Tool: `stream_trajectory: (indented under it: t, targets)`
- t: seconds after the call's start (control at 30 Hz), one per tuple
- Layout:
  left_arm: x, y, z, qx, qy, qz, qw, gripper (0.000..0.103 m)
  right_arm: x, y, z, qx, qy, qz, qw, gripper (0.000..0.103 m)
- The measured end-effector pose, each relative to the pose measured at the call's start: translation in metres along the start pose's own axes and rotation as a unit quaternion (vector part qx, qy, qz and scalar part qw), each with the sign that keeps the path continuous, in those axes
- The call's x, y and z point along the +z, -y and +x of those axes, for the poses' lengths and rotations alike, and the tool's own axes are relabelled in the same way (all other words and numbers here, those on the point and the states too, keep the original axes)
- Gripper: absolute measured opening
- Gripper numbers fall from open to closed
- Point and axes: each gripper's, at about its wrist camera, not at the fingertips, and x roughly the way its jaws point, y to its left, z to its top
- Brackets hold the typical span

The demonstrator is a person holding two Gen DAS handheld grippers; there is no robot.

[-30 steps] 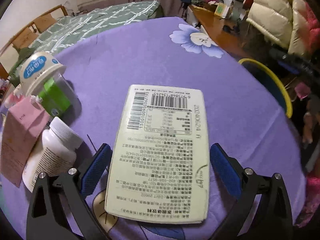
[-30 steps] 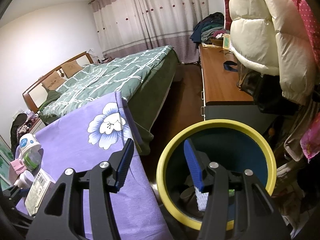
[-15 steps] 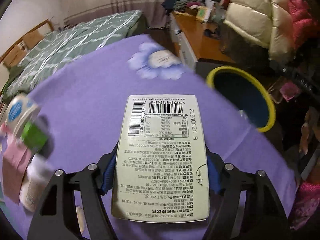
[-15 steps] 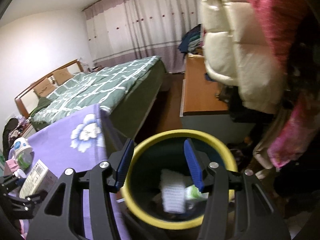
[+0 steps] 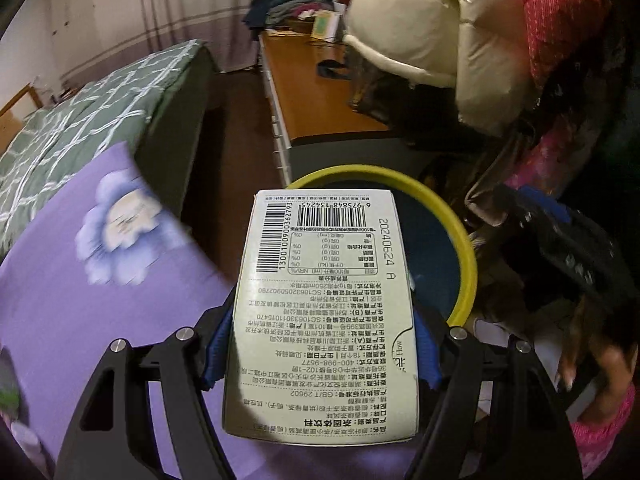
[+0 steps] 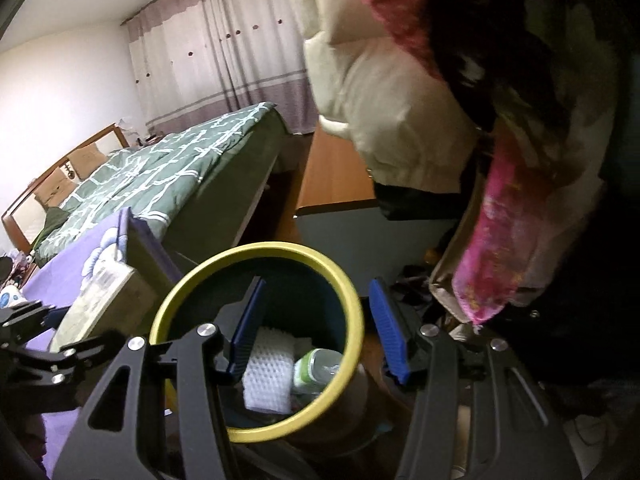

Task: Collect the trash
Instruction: 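Carry the white box over the bin and open the left gripper, then move both grippers back over the remaining trash on the table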

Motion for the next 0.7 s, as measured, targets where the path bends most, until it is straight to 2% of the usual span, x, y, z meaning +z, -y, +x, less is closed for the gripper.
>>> stream_trajectory:
  t: [0.1,0.13,0.17,0.2,0.33,0.43,0.6,0.7]
  targets:
    - [0.017,0.016,0.019,-0.008,0.001,0.004,1.0000,0.074,0.002,0.009,-0.003,-0.009,0.005,0.006,1.000,0.051]
    - [0.023,0.019,0.023,-0.006,0.005,0.006,0.9999,0.078,0.003,0.009,-0.003,-0.012,0.007,0.008,1.000,0.051]
    - [0.029,0.022,0.027,0.005,0.015,0.009,0.9998,0.089,0.003,0.011,-0.004,-0.014,0.008,0.010,1.000,0.051]
    - [0.034,0.024,0.027,0.017,0.026,0.010,0.9995,0.091,0.003,0.013,-0.005,-0.017,0.009,0.013,1.000,0.051]
    - [0.040,0.018,0.003,0.017,0.064,-0.015,0.9977,0.091,0.002,0.011,-0.006,-0.019,0.009,0.010,1.000,0.052]
    - [0.024,0.002,-0.032,0.041,0.096,-0.025,0.9943,0.093,0.002,0.002,-0.004,-0.012,0.006,0.005,1.000,0.052]
    - [-0.030,-0.040,-0.099,0.085,0.150,-0.062,0.9831,0.096,-0.001,-0.026,-0.006,0.007,0.004,-0.016,1.000,0.052]
    - [-0.075,-0.071,-0.140,0.122,0.182,-0.095,0.9711,0.097,-0.002,-0.048,-0.007,0.020,0.003,-0.033,0.999,0.053]
